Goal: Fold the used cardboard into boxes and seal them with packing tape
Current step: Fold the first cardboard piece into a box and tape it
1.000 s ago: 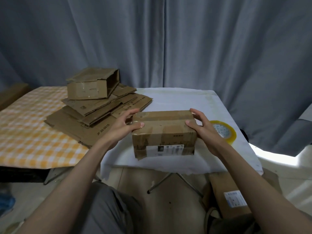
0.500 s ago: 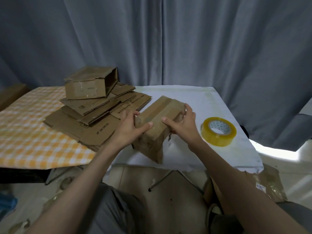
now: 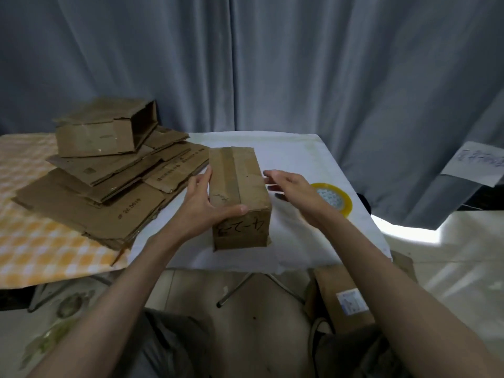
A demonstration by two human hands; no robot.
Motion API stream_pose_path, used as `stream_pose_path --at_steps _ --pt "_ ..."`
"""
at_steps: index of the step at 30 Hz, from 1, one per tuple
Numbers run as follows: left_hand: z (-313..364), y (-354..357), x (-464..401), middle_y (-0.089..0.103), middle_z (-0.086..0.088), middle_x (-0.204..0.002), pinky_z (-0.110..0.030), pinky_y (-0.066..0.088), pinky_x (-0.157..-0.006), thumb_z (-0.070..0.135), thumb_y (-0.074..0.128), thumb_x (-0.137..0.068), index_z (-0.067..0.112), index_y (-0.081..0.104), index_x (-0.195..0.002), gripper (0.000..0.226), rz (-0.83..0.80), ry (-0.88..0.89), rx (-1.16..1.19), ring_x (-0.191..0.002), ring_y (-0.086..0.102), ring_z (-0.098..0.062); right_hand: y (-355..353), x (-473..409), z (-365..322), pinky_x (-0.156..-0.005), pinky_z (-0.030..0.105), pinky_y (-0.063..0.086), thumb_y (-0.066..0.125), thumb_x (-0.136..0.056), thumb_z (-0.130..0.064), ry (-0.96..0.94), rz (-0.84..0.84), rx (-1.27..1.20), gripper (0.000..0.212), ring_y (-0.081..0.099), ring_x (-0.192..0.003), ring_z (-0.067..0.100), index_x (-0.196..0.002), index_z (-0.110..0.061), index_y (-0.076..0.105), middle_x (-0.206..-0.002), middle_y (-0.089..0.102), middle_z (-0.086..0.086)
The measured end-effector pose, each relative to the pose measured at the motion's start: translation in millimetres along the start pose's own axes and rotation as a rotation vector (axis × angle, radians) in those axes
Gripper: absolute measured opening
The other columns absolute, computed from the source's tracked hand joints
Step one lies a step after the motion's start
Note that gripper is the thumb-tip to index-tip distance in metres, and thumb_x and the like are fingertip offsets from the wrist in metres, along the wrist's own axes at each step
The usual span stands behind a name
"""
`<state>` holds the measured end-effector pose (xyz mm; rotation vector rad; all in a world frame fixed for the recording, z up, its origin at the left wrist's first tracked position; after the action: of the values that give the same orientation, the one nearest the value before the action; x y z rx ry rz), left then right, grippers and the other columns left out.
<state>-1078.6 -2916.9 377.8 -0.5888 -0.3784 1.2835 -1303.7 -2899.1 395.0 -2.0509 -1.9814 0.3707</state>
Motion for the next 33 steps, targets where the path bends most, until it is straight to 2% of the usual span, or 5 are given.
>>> stream_pose_path --at_steps 4,8,17,22,33 --pt "-1 6 -5 0.018 0.025 -0.14 -0.027 0.03 -0.1 0.087 0.074 -0.037 0.034 0.006 -0.158 0.148 0.017 -0.02 -0.018 -0.123 0.025 0.001 -71 2 41 -0.106 0.035 0.039 0.069 -0.089 -0.029 0.188 -0.003 0.806 0.058 0.05 -0.129 0.028 -0.141 -0.012 0.051 -0.141 0.054 0.01" --pt "4 13 -5 0.017 0.016 -0.15 -0.03 0.031 -0.105 0.086 0.073 -0.038 0.029 0.006 -0.159 0.15 0.044 -0.013 -0.032 -0.124 0.025 -0.001 -84 20 77 -0.115 0.043 0.025 0.067 -0.086 -0.027 0.228 -0.083 1.148 0.051 0.038 -0.137 0.028 -0.135 -0.022 0.056 -0.139 0.054 0.007" --pt "24 31 2 0.011 0.02 -0.151 -0.037 0.033 -0.114 0.091 0.066 -0.046 0.011 0.013 -0.157 0.146 0.138 0.03 -0.146 -0.142 0.028 -0.016 -101 42 52 -0.088 0.028 0.04 0.077 -0.081 -0.006 -0.022 0.354 0.515 0.042 0.057 -0.113 0.031 -0.12 -0.006 0.063 -0.121 0.063 0.012" --pt "41 48 6 0.009 0.009 -0.155 -0.036 0.027 -0.116 0.089 0.063 -0.055 0.004 0.016 -0.154 0.139 0.149 0.095 -0.163 -0.144 0.021 -0.02 -86 45 6 -0.095 0.048 0.048 0.074 -0.082 -0.006 -0.145 0.305 0.213 0.032 0.061 -0.103 0.025 -0.112 -0.012 0.064 -0.106 0.068 0.007" --pt "57 10 -9 0.05 0.01 -0.119 -0.028 0.041 -0.09 0.087 0.061 -0.061 0.024 0.053 -0.126 0.091 0.13 0.091 -0.183 -0.111 0.048 -0.011 -41 36 -29 -0.102 0.036 0.04 0.076 -0.085 -0.016 -0.265 0.162 0.394 0.049 0.051 -0.12 0.023 -0.13 -0.022 0.058 -0.13 0.059 0.007"
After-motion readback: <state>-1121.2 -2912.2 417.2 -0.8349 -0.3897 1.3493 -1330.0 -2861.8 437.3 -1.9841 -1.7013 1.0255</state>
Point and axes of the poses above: each hand's wrist, its own x-axis away from the middle knuckle, its own y-axis out of the palm, z = x × y, the point moved 4 cm from there along -x, towards the middle knuckle
